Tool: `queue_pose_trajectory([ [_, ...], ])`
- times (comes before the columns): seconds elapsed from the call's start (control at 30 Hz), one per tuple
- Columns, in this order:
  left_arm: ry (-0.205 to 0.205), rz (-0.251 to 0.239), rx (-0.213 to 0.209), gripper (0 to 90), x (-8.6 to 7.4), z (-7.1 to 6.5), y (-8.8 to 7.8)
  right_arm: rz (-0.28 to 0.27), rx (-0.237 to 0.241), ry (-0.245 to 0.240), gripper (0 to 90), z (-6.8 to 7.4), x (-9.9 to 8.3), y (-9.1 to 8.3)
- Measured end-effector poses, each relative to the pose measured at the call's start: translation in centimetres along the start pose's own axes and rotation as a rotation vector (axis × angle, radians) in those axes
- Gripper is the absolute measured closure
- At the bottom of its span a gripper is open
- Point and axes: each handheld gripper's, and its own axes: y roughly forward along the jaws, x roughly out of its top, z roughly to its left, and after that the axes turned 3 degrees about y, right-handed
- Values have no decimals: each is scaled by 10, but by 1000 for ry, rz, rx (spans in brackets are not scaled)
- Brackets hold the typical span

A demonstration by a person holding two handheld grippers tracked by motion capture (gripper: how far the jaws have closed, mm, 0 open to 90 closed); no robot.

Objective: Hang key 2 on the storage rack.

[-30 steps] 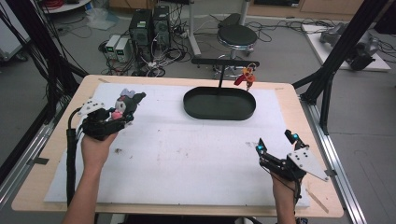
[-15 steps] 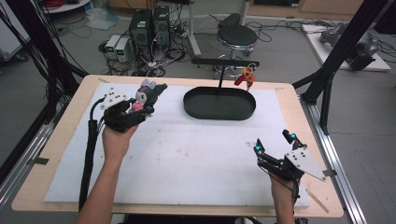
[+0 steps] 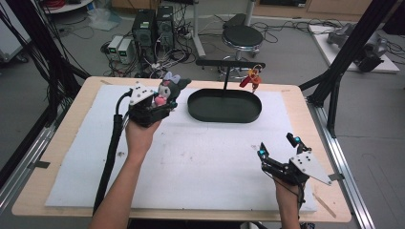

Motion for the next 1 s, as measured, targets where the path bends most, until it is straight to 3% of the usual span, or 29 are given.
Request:
queue_pose_trajectory([
  [0.3, 19, -14, 14, 496, 8, -12, 23, -7, 7, 0, 98, 1, 1, 0],
  [0.67, -40, -11, 20, 496, 7, -12, 50, -8, 22, -3, 98, 4, 1, 1],
  [1.0, -34, -23, 34, 497, 14, -21, 73, -4, 26, 7, 98, 5, 0, 1],
])
